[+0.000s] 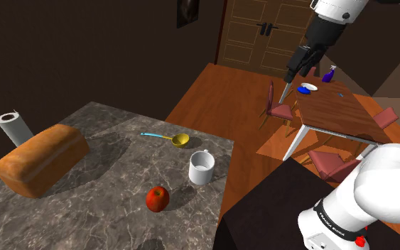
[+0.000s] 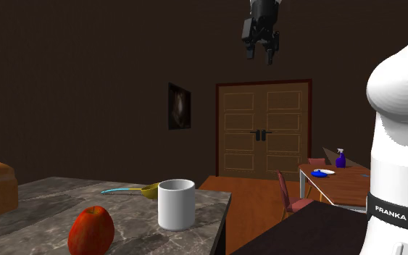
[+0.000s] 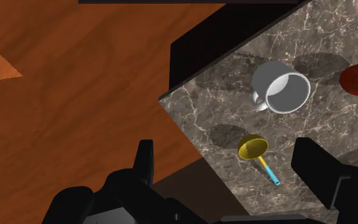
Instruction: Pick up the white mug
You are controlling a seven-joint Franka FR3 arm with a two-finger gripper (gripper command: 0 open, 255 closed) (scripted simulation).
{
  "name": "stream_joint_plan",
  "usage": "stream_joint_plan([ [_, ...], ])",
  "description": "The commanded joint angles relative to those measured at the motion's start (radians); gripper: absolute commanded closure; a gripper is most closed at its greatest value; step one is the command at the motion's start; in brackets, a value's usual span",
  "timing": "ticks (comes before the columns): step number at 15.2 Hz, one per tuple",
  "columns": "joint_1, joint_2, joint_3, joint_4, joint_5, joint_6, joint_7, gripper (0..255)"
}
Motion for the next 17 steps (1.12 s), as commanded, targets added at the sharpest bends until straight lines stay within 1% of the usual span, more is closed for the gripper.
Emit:
stream_joint_plan([
  [1, 0.0, 0.0, 0.0, 0.0, 0.0, 0.0, 0.0, 0],
  [9, 0.045, 0.104, 0.104, -0.132, 0.062, 0.204, 0.098, 0],
  [17, 0.087, 0.293, 0.211, -0.189, 0.109, 0.422, 0.195, 0],
])
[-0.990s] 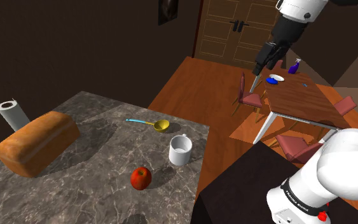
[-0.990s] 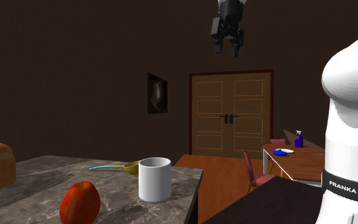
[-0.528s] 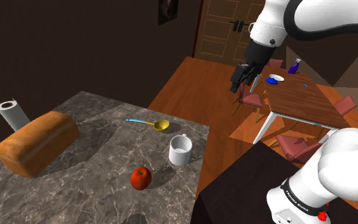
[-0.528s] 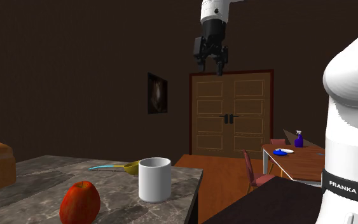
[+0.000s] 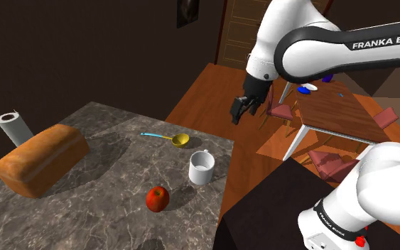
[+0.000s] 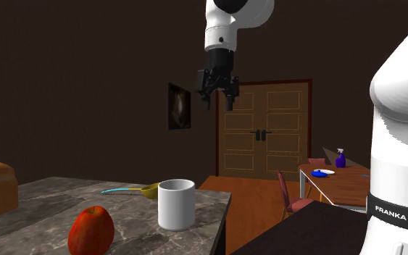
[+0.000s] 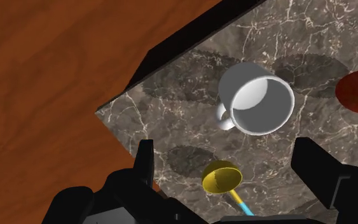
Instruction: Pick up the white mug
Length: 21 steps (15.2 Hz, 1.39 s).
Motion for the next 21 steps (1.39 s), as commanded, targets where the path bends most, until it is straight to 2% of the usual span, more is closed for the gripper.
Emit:
stream_joint_plan([
  [1, 0.011, 0.052, 0.029, -0.013, 0.01, 0.059, 0.027, 0],
  [6, 0.027, 0.215, 0.097, -0.002, 0.012, 0.192, 0.096, 0],
  [10, 0.034, 0.361, 0.148, 0.029, -0.012, 0.29, 0.163, 0],
  [18, 0.067, 0.681, 0.205, 0.151, -0.149, 0.442, 0.338, 0],
  [21, 0.073, 0.708, 0.199, 0.149, -0.166, 0.468, 0.351, 0],
])
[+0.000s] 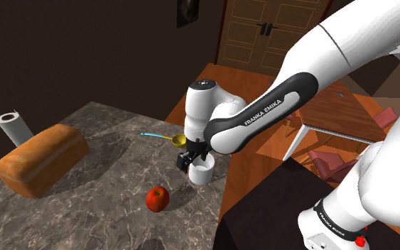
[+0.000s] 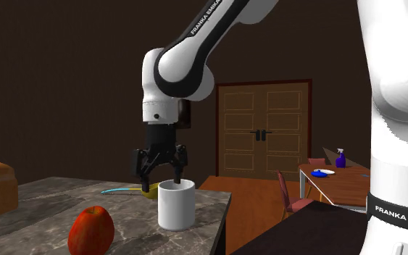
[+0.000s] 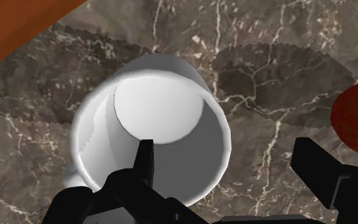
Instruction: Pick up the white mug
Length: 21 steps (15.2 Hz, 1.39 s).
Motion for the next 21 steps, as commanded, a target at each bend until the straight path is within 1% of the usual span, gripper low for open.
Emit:
stream_joint_plan([
  [1, 0.004, 0.027, -0.004, 0.0, -0.018, 0.025, 0.014, 0],
  [5, 0.013, 0.085, -0.018, -0.004, -0.059, 0.081, 0.042, 0],
  [7, 0.013, 0.085, -0.019, -0.004, -0.058, 0.081, 0.042, 0],
  [8, 0.014, 0.085, -0.018, -0.004, -0.058, 0.081, 0.044, 255],
  [17, 0.013, 0.085, -0.019, -0.004, -0.058, 0.081, 0.042, 255],
  [21, 0.004, 0.034, -0.005, 0.0, -0.023, 0.032, 0.017, 255],
])
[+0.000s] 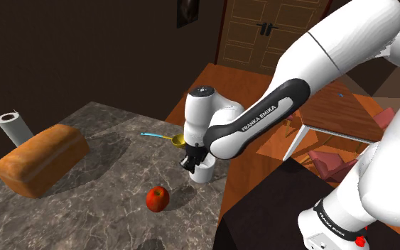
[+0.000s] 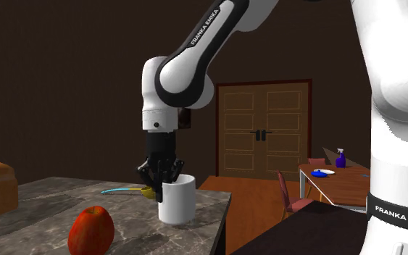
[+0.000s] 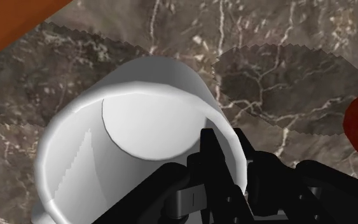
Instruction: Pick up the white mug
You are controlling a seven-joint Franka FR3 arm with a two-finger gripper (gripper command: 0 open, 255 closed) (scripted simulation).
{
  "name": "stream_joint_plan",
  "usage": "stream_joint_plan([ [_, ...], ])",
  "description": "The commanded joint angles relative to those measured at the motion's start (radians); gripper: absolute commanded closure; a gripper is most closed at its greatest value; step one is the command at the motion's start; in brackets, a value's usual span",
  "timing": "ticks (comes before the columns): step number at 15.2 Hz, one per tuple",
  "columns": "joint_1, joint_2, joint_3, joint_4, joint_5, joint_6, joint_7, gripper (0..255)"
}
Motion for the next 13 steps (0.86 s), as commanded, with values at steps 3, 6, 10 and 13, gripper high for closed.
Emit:
stream_joint_plan([
  [3, -0.007, -0.049, 0.011, 0.008, 0.034, -0.053, -0.024, 255],
  [6, -0.01, -0.084, 0.016, 0.015, 0.057, -0.092, -0.04, 255],
  [10, -0.013, -0.128, 0.02, 0.028, 0.083, -0.145, -0.059, 255],
  [13, -0.013, -0.14, 0.021, 0.032, 0.09, -0.16, -0.064, 255],
])
